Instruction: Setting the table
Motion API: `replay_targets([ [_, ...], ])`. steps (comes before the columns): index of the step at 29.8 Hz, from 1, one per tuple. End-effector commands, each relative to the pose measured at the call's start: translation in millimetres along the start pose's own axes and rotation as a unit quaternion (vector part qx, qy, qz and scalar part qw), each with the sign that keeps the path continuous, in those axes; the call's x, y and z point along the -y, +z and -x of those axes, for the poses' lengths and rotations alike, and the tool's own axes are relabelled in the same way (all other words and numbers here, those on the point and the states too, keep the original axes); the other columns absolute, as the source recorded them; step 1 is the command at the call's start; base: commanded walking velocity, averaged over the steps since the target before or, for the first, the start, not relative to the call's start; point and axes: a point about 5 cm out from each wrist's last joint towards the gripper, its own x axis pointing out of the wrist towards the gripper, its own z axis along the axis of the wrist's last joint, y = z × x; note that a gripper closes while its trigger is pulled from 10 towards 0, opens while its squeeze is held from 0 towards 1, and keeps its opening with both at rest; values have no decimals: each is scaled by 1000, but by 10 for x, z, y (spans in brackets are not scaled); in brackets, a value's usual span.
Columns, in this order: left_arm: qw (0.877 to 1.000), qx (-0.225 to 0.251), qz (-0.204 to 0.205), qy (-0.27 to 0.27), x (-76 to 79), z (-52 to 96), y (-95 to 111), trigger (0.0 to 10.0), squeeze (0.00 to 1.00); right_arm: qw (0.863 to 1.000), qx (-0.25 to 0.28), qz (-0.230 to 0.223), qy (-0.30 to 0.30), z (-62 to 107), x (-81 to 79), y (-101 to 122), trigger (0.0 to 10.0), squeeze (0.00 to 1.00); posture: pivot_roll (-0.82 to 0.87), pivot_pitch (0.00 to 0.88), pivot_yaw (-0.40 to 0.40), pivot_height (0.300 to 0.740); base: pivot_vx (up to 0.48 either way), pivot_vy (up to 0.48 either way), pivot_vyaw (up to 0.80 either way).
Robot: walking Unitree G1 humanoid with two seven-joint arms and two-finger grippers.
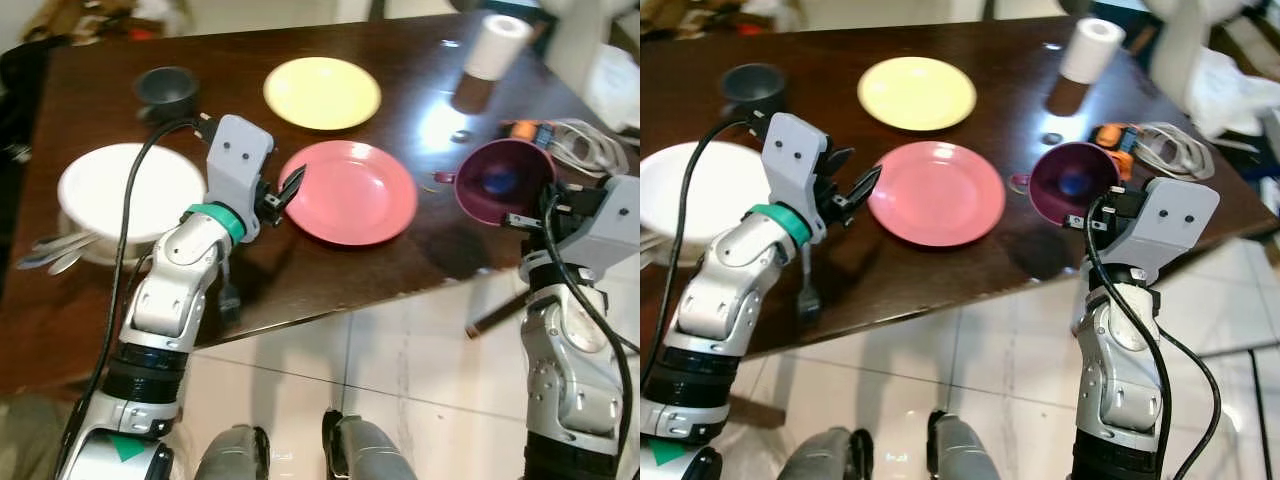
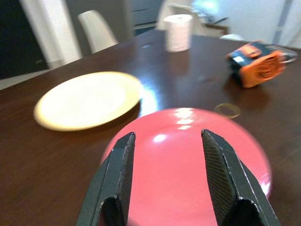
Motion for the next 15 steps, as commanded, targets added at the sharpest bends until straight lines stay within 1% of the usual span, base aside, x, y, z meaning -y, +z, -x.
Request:
replay_targets([
  [1,1000,-7,-6,-1,9,-7,-41,10000,0,1000,-9,-4,-7,12,28,-17,10000,0,85,67,0,740,0,0,-800],
  [15,1000,-7,-7,5,-13,-18,-51,10000,0,1000,-8,-9,7,-15,-40,-1,10000,0,86,66,-6,740,0,0,-800],
])
